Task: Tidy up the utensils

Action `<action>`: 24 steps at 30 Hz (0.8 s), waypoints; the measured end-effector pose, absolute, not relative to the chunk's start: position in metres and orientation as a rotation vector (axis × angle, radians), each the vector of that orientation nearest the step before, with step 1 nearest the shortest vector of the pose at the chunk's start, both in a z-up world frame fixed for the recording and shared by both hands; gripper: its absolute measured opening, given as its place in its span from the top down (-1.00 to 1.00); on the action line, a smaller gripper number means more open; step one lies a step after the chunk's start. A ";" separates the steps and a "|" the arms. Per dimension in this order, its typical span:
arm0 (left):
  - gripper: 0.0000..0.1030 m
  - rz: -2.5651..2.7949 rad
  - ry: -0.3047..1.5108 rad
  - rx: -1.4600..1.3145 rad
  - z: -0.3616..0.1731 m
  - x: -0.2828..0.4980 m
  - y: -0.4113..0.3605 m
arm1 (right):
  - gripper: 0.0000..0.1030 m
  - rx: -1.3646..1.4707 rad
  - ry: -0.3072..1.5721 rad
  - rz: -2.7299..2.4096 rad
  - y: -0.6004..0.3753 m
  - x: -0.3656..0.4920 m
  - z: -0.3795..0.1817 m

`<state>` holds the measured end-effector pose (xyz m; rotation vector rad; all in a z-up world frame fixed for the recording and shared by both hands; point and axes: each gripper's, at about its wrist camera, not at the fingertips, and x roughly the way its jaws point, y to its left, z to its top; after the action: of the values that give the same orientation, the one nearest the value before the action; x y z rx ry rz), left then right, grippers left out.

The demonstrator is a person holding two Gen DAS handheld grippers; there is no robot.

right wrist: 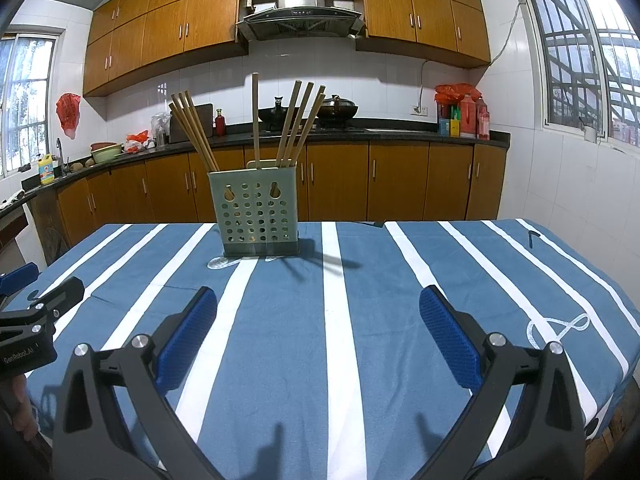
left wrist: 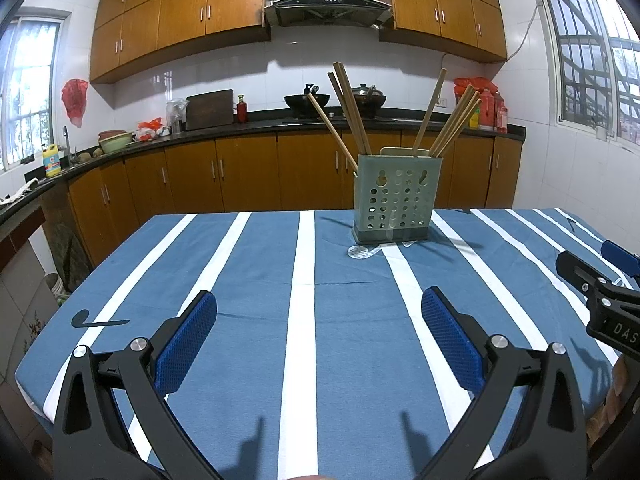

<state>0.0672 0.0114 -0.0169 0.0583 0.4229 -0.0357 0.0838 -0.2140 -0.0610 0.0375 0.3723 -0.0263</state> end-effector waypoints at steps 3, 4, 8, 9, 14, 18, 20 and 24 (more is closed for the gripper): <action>-0.97 -0.036 0.423 0.059 -0.017 0.068 0.012 | -0.92 0.037 0.372 -0.027 -0.214 0.084 -0.061; -0.97 -0.036 0.423 0.059 -0.017 0.068 0.012 | -0.92 0.037 0.372 -0.027 -0.214 0.084 -0.061; -0.97 -0.036 0.423 0.059 -0.017 0.068 0.012 | -0.92 0.037 0.373 -0.027 -0.214 0.084 -0.060; -0.97 -0.036 0.423 0.058 -0.017 0.068 0.012 | -0.92 0.038 0.373 -0.026 -0.214 0.084 -0.060; -0.97 -0.036 0.424 0.058 -0.017 0.067 0.011 | -0.92 0.038 0.373 -0.027 -0.214 0.084 -0.061; -0.97 -0.036 0.425 0.057 -0.017 0.068 0.012 | -0.92 0.039 0.373 -0.027 -0.214 0.084 -0.061; -0.97 -0.036 0.425 0.057 -0.017 0.068 0.012 | -0.92 0.039 0.373 -0.027 -0.214 0.084 -0.060; -0.97 -0.034 0.421 0.057 -0.017 0.067 0.012 | -0.92 0.039 0.373 -0.027 -0.214 0.084 -0.060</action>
<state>0.0673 0.0120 -0.0169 0.0567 0.4215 -0.0341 0.0843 -0.2143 -0.0600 0.0390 0.3733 -0.0266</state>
